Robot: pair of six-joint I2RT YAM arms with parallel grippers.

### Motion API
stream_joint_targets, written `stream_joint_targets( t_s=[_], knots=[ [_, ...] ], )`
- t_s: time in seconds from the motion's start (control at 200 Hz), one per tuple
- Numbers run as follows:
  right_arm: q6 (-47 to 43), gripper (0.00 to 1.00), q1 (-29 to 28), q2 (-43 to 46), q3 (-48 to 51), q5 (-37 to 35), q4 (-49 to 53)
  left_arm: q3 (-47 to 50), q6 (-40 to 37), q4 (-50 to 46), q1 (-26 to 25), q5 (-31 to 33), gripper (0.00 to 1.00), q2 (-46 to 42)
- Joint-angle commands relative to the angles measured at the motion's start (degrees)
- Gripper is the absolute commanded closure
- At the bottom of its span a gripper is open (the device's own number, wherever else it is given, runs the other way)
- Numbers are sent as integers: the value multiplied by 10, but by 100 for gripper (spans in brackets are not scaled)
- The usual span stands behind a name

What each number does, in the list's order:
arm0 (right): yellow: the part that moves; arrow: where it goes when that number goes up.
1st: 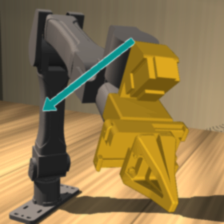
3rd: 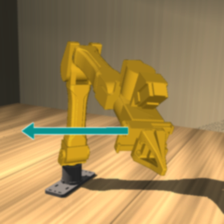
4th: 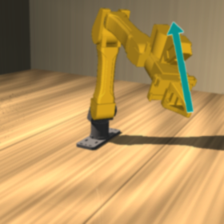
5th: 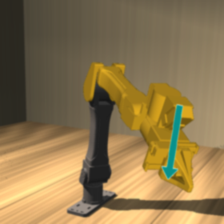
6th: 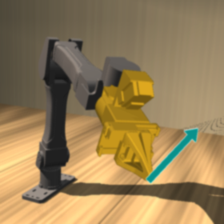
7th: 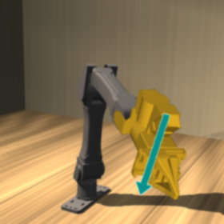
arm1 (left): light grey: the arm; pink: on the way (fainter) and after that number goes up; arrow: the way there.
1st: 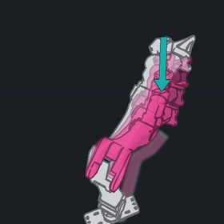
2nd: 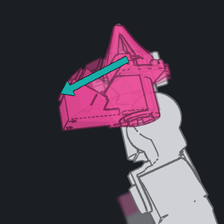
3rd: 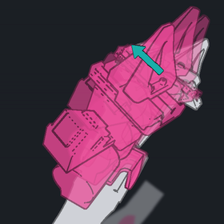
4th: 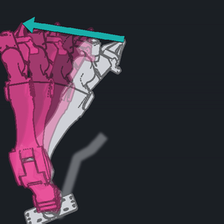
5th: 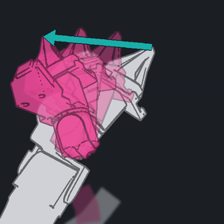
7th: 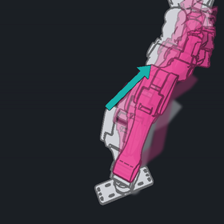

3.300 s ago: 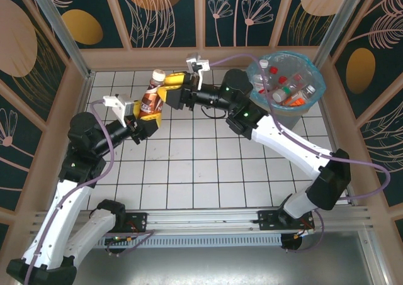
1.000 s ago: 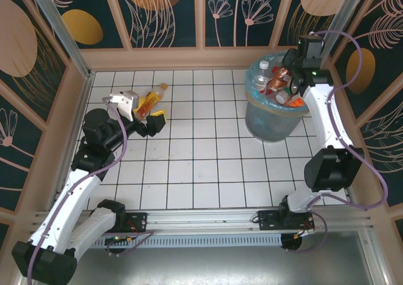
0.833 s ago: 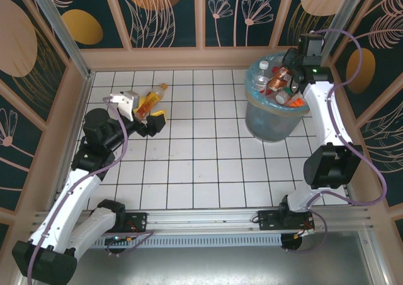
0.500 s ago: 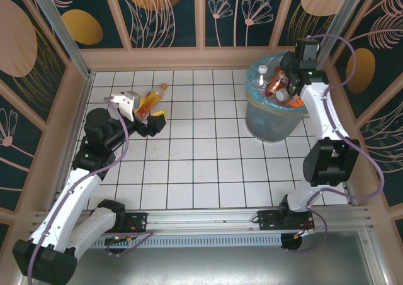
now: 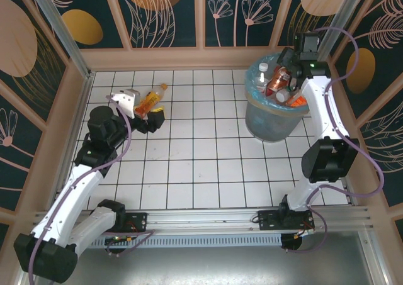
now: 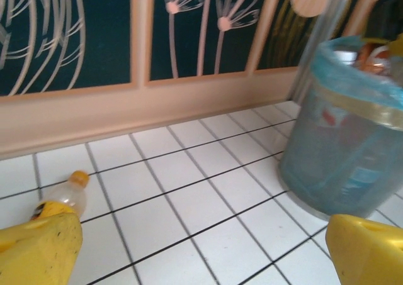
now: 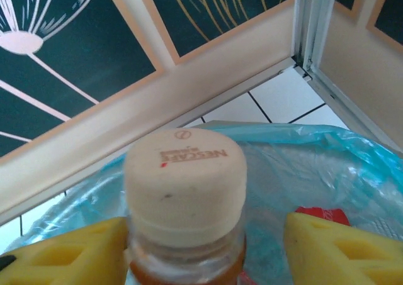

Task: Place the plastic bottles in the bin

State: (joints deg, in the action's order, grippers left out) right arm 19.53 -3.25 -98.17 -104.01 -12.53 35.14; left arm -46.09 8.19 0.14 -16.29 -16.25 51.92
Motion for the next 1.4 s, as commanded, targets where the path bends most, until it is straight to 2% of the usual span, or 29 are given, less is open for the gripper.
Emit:
stream_joint_targets(
  t_s=[0.0, 0.19, 0.305, 0.44, 0.616, 0.741, 0.886, 1.061, 1.391],
  knots=[
    [-4, 27, -20, 20, -44, -56, 40, -46, 6, -32, -2, 87, 1, 34],
    [-9, 13, -50, 40, -83, -121, 64, -152, -12, -101, -2, 167, 1, 163],
    [-14, 12, -72, 60, -82, -136, 61, -221, -34, -141, 2, 198, 1, 266],
    [-36, 13, -105, 109, -28, -130, 7, -294, -47, -176, 19, 224, 1, 381],
    [-49, 13, -132, 161, 31, -97, -47, -372, -61, -202, 44, 223, 2, 518],
    [-55, 15, -141, 181, 49, -81, -64, -460, -71, -263, 55, 220, 9, 625],
    [-64, 16, -146, 194, 54, -77, -66, -473, -77, -247, 62, 229, 10, 665],
    [-71, 18, -147, 211, 74, -78, -79, -497, -82, -274, 72, 230, 13, 713],
    [-78, 20, -147, 207, 66, -62, -82, -472, -89, -281, 74, 195, 28, 734]
  ],
)
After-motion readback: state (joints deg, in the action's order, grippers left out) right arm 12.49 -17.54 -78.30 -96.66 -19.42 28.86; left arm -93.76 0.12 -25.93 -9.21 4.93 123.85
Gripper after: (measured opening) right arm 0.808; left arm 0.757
